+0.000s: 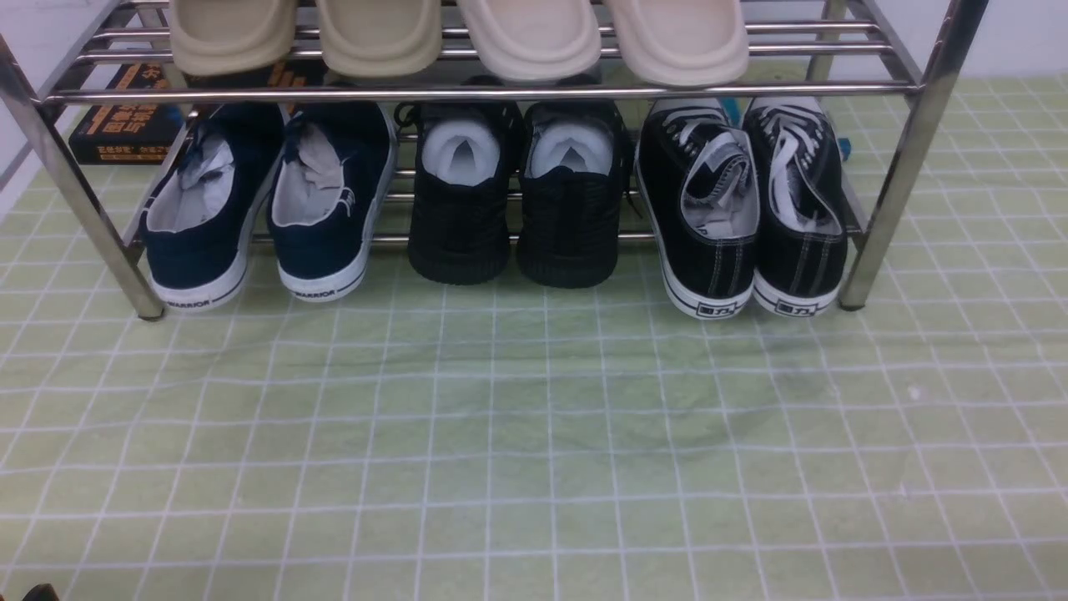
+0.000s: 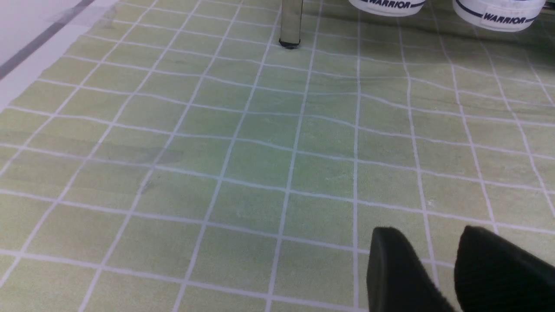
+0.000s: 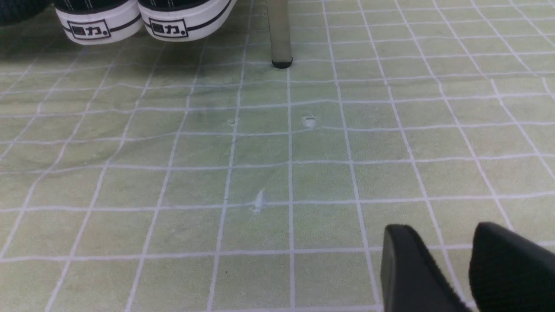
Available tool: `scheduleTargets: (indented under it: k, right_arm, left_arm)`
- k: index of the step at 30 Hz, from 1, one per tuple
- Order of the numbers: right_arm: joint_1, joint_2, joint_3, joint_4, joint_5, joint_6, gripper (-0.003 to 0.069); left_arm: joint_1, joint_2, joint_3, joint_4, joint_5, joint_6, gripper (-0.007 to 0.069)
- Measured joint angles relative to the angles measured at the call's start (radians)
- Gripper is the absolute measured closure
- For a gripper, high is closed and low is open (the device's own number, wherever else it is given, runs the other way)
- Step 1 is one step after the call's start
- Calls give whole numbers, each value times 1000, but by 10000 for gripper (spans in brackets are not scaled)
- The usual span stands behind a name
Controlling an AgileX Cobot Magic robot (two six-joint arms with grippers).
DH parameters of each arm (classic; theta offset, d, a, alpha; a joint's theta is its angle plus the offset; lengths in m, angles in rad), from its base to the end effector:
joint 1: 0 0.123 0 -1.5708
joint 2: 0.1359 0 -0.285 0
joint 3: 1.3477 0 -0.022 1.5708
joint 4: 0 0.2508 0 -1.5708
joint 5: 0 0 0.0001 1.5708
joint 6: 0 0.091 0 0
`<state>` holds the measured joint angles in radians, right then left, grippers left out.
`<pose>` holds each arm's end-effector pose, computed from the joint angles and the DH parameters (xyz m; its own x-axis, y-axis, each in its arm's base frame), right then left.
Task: Take the shoes off the shelf with your hand from the green coffee tablecloth.
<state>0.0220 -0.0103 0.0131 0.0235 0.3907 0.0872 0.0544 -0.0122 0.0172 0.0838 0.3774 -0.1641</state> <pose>0.0520 0.0020 0.1742 -0.3029 0.1021 -0.9475 0.0024 0.9943 0.1063 0.0521 0.0057 0.1742 -0.2811 -0.1015 -0.9543 -0.1084 0.9914 -0.0735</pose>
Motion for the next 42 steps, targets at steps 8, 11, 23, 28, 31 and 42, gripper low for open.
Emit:
scheduleTargets:
  k: [8, 11, 23, 28, 31, 42]
  right_arm:
    - [0, 0, 0, 0, 0, 0, 420]
    - [0, 0, 0, 0, 0, 0, 420]
    - [0, 0, 4, 479, 15, 180, 420]
    - [0, 0, 11, 739, 8, 222, 420]
    - [0, 0, 11, 774, -13, 203, 420]
    - [0, 156, -335, 645, 24, -149, 610]
  left_arm:
    - [0, 0, 0, 0, 0, 0, 383]
    - [0, 0, 0, 0, 0, 0, 383]
    - [0, 0, 0, 0, 0, 0, 383]
    - [0, 0, 0, 0, 0, 0, 383]
    - [0, 0, 0, 0, 0, 0, 383]
    - [0, 0, 0, 0, 0, 0, 383]
